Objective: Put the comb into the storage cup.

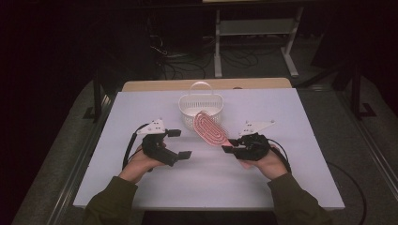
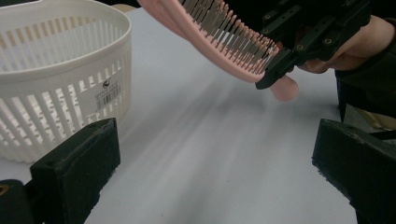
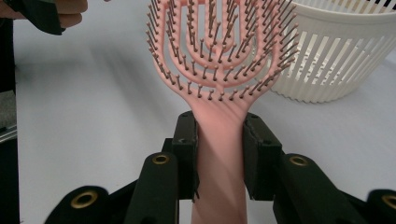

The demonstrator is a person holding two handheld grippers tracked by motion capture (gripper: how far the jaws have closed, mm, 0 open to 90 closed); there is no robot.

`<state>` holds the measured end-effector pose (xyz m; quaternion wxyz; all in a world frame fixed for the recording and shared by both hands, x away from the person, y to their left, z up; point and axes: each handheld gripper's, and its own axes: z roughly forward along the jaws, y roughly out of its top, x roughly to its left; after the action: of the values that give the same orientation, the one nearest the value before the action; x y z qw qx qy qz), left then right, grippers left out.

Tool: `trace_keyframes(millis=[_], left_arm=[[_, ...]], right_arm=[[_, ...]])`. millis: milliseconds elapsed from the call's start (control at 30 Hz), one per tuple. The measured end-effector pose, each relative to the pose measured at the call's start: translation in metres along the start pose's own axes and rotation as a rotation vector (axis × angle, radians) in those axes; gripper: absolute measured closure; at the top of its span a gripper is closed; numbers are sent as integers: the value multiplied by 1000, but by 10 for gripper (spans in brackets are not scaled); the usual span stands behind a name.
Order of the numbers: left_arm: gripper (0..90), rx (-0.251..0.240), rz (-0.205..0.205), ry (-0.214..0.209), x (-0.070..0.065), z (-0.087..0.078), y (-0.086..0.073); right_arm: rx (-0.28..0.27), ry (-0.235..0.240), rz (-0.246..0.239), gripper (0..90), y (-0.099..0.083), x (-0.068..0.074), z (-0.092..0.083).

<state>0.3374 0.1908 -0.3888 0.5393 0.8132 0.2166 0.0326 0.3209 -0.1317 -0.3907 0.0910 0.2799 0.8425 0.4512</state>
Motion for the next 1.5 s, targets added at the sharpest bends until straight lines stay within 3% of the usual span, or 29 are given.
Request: trace_keyframes(millis=[433, 633, 1500], left_arm=[[6, -33, -23, -14, 2, 16, 6], [6, -17, -33, -14, 0, 23, 7], [7, -34, -73, 48, -7, 30, 16]], right_arm=[[-15, -20, -12, 684, 0, 1, 1], [-10, -15, -18, 684, -1, 3, 5], [-8, 18, -50, 684, 2, 19, 22]])
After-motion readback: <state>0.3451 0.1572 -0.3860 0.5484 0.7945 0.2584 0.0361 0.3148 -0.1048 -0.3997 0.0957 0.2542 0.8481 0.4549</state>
